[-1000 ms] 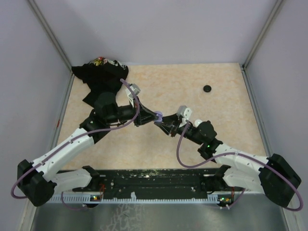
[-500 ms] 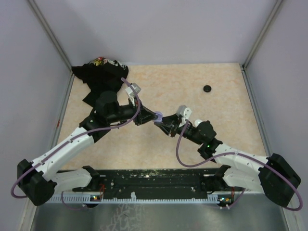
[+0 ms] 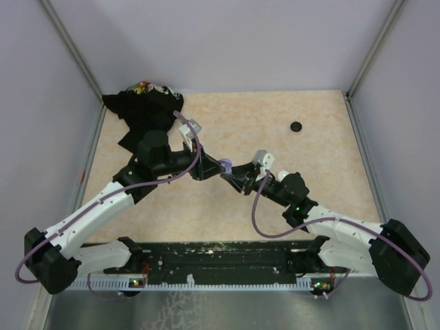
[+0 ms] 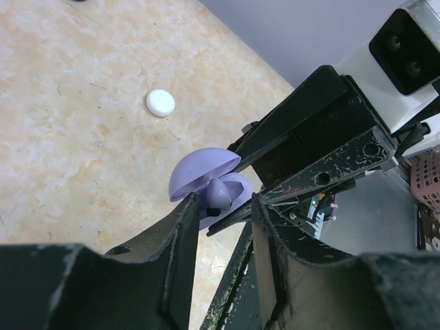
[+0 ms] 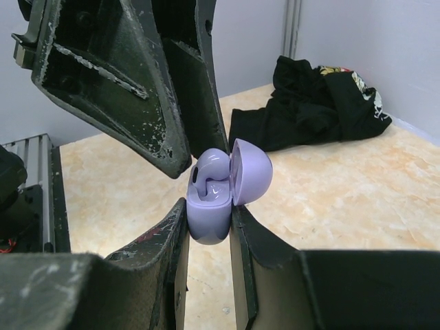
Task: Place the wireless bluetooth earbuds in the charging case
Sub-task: Place the earbud in the charging case.
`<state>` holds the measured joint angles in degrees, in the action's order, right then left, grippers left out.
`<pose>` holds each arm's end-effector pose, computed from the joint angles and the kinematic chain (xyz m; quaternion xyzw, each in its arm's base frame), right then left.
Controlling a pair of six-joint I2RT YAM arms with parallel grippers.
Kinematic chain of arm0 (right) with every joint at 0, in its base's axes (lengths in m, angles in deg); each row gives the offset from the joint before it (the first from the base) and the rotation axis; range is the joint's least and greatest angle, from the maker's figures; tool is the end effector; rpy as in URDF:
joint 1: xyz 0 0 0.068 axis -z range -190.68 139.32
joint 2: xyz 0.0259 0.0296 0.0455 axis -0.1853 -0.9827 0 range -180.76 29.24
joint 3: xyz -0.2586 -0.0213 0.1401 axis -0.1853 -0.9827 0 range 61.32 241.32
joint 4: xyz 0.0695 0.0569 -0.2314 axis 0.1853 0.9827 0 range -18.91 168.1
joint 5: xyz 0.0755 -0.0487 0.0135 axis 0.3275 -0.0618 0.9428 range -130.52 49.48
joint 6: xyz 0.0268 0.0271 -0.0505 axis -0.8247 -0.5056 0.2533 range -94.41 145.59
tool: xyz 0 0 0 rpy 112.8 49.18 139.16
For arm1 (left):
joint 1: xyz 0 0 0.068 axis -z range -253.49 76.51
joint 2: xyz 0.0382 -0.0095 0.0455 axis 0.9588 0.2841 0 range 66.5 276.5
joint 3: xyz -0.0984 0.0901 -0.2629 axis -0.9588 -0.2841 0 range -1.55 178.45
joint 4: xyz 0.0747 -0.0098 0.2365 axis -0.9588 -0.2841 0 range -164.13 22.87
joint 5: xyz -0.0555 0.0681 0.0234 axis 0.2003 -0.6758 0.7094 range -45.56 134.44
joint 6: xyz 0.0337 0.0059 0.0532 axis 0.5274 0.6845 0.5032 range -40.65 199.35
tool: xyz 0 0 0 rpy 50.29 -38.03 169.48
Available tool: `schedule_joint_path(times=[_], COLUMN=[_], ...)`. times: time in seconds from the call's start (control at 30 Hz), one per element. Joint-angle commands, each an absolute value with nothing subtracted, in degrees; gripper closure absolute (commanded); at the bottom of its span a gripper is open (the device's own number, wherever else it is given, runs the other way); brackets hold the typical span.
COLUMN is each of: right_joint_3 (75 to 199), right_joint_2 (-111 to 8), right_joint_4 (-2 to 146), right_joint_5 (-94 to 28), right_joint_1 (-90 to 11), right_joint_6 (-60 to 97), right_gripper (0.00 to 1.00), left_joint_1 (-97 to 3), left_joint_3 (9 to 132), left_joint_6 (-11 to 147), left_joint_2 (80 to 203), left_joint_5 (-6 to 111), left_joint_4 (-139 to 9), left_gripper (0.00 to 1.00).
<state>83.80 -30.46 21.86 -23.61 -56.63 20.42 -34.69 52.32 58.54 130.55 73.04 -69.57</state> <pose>0.1381 0.1631 0.2943 -0.3239 0.5436 0.4152 0.6536 0.1773 -0.1723 0.3641 0.2708 0.7229 -0.4684 0.4298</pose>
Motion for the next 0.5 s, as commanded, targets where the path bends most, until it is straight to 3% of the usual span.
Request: schedule_joint_path(times=[0.0,0.47], right_joint_3=[85.3,86.2], right_joint_2=[-29.9,-32.8], right_joint_4=[13.5,14.5], right_joint_5=[-21.1,-20.5], right_joint_1=[-57.2,-57.2], right_joint_6=[19.6,20.3], right_gripper=[1.00,1.00], left_joint_1=[-35.2,-35.2], left_joint_3=[54.1,55.9], left_joint_6=[59.3,59.3], left_joint_2=[130.0,130.8], left_joint_5=[70.2,74.1], left_joint_4=[-71.7,-71.1], left_gripper=[0.56,0.50])
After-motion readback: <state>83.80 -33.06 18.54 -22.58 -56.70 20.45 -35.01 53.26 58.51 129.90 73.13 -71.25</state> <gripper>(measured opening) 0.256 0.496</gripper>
